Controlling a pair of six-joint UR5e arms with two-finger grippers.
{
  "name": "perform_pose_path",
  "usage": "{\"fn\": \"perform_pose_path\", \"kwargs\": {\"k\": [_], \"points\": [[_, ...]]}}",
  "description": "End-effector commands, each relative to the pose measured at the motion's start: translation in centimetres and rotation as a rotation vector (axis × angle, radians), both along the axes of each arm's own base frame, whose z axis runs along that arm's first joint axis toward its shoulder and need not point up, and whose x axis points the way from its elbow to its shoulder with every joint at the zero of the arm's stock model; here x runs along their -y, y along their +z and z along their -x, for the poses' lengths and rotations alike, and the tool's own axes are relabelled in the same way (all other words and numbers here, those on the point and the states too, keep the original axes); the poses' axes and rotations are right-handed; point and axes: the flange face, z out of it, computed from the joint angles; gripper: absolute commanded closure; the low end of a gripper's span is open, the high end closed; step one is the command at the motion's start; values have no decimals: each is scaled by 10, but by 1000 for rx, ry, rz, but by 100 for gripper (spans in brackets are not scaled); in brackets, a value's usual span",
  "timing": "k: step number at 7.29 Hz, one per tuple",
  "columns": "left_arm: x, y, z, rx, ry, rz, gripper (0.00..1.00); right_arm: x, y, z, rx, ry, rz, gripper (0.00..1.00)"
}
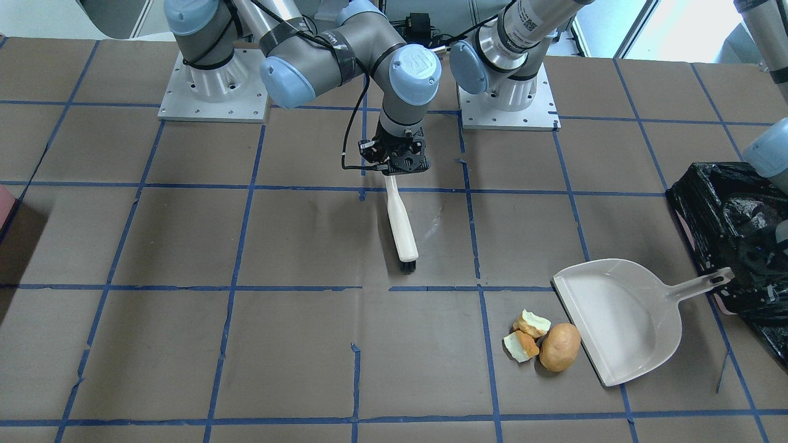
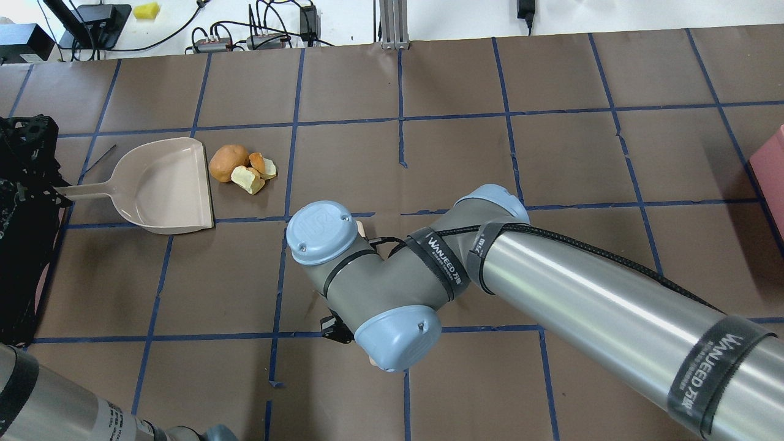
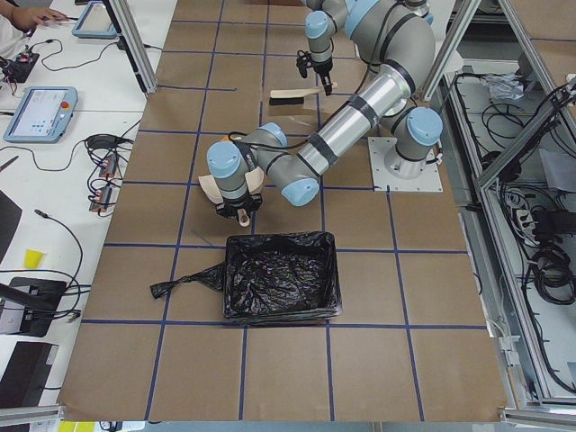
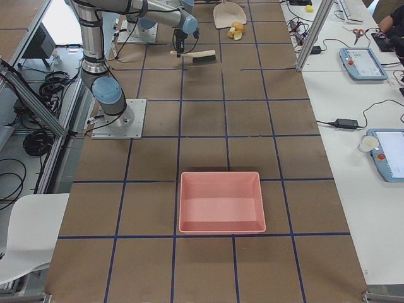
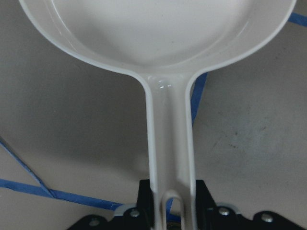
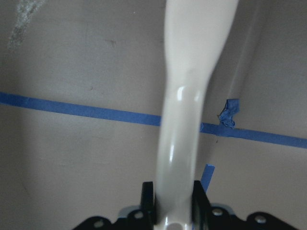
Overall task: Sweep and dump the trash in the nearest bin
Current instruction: 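Lift the brush with the right gripper and carry it toward the scraps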
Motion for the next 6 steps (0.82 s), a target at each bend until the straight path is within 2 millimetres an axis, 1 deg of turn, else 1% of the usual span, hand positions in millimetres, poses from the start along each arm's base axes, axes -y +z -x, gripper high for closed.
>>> {"fn": "perform_pose_path", "kwargs": {"k": [1, 2, 3, 4, 5, 6], "points": [[11, 2, 15, 19, -93, 33, 98, 26, 16, 8, -2, -24, 58, 99], [14, -3, 17, 8, -108, 33, 98, 51, 40, 6, 14, -77, 96, 99], [14, -6, 17, 4, -112, 30, 98, 76, 62, 6, -3, -170, 128, 98], [15, -7, 18, 3, -112, 31, 98, 96, 61, -7, -26, -282, 138, 98], [14, -7, 17, 3, -111, 31, 98, 117, 47, -29, -48, -403, 143, 98], [14, -7, 17, 3, -111, 31, 98, 141, 38, -62, -61, -463, 147, 99]]}}
